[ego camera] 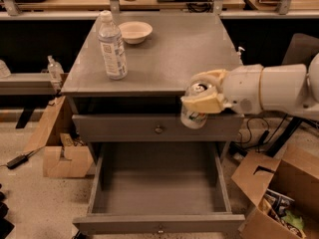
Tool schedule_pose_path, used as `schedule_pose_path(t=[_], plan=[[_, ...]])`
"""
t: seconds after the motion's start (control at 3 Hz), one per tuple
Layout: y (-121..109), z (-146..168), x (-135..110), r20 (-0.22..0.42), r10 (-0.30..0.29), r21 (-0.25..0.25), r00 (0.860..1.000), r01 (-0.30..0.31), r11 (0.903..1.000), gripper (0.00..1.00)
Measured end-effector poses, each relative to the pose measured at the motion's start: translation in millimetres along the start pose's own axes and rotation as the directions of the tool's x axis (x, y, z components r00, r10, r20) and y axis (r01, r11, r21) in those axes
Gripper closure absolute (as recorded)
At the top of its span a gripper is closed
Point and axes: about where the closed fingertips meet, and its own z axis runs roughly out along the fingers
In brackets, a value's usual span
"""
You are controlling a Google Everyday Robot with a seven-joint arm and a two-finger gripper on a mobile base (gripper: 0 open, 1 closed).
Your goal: Pick 7up can from middle drawer and place on counter
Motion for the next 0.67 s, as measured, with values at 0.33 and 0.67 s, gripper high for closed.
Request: schedule_pose_path(t=[0.33, 0.67], plan=[[-59, -14, 6, -0.022, 0.066, -0.001, 0.998, -0.066, 0.9978, 1.00], [-110, -12, 26, -0.080, 0.168, -0.030, 0.982, -0.171, 0.9848, 1.00]])
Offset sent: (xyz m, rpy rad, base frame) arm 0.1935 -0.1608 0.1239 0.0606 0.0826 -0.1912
